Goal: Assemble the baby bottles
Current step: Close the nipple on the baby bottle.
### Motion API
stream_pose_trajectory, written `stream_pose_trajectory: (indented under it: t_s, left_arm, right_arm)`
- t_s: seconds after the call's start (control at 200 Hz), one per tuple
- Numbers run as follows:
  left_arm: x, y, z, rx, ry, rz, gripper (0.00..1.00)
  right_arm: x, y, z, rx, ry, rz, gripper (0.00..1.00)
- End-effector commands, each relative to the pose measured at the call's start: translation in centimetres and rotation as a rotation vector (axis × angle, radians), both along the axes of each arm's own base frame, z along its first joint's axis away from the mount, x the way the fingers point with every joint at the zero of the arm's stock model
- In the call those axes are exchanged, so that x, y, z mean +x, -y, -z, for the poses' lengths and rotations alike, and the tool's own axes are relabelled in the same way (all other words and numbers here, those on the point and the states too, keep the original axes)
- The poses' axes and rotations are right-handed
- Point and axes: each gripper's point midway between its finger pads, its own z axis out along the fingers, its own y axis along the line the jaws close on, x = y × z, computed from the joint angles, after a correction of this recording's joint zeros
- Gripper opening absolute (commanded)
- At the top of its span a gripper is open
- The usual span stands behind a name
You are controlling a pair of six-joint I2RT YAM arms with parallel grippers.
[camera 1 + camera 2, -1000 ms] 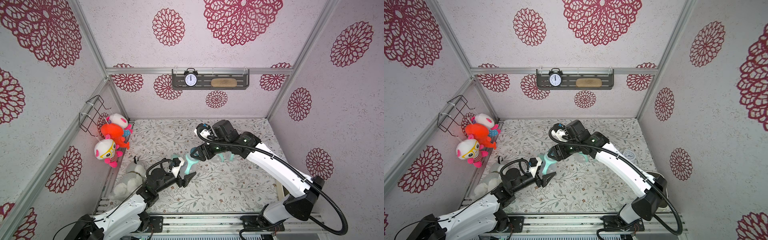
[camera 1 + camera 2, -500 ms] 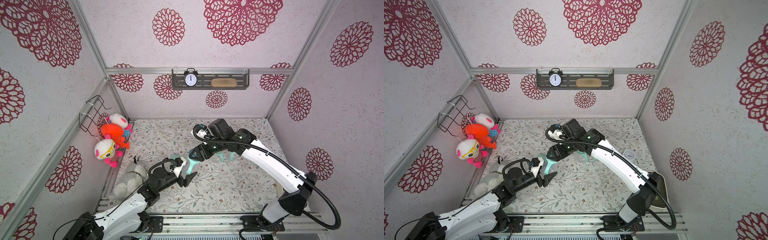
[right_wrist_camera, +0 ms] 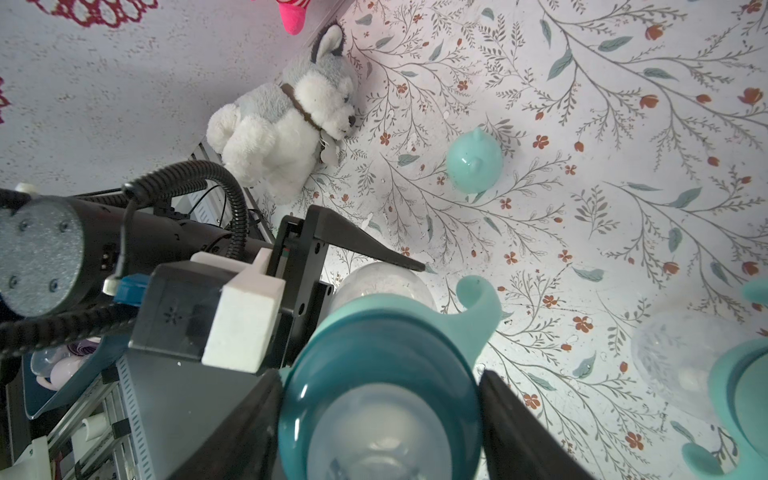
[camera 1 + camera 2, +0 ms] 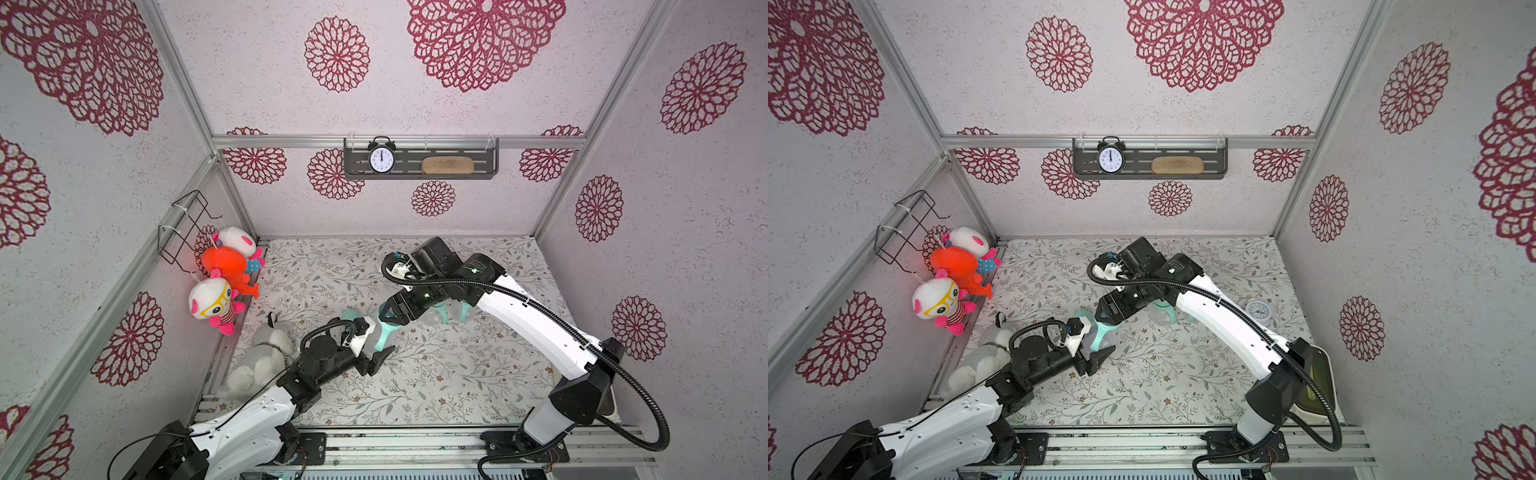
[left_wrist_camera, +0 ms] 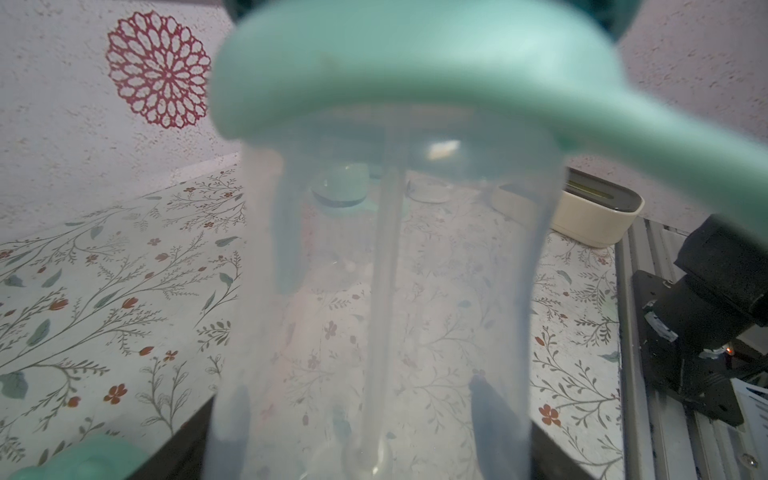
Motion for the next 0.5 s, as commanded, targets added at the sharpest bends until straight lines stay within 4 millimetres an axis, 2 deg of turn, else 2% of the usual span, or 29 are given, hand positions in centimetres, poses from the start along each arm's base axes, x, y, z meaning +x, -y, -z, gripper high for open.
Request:
stream_pose_trajectory:
  t_s: [0.0, 0.075, 0.23, 0.34, 0.495]
  left_arm:
    - [1.2, -0.2, -3.3, -0.060, 0.108, -0.065, 0.00]
    - [1.4, -0.5, -3.6, -0.072, 0.129, -0.097, 0.00]
    - [1.4, -0.5, -4.0, -0.065, 0.168, -0.127, 0.00]
    - [1.3, -0.4, -4.2, -0.058, 0.193, -0.139, 0.00]
    - [1.3, -0.5, -4.2, -0.043, 0.212, -0.158, 0.00]
  right_arm:
    - [-1.0, -0.1, 0.6, 0.008, -0.069, 0.023, 0.60]
    - [-1.1, -0.2, 0.5, 0.048, -0.096, 0.070, 0.60]
    - [-1.9, -0.1, 1.4, 0.020, -0.153, 0.124, 0.57]
    - [-1.6, -0.3, 2.2, 0.023, -0.202, 0.199, 0.56]
    - [-1.3, -0.3, 2.1, 0.042, -0.297, 0.322, 0.56]
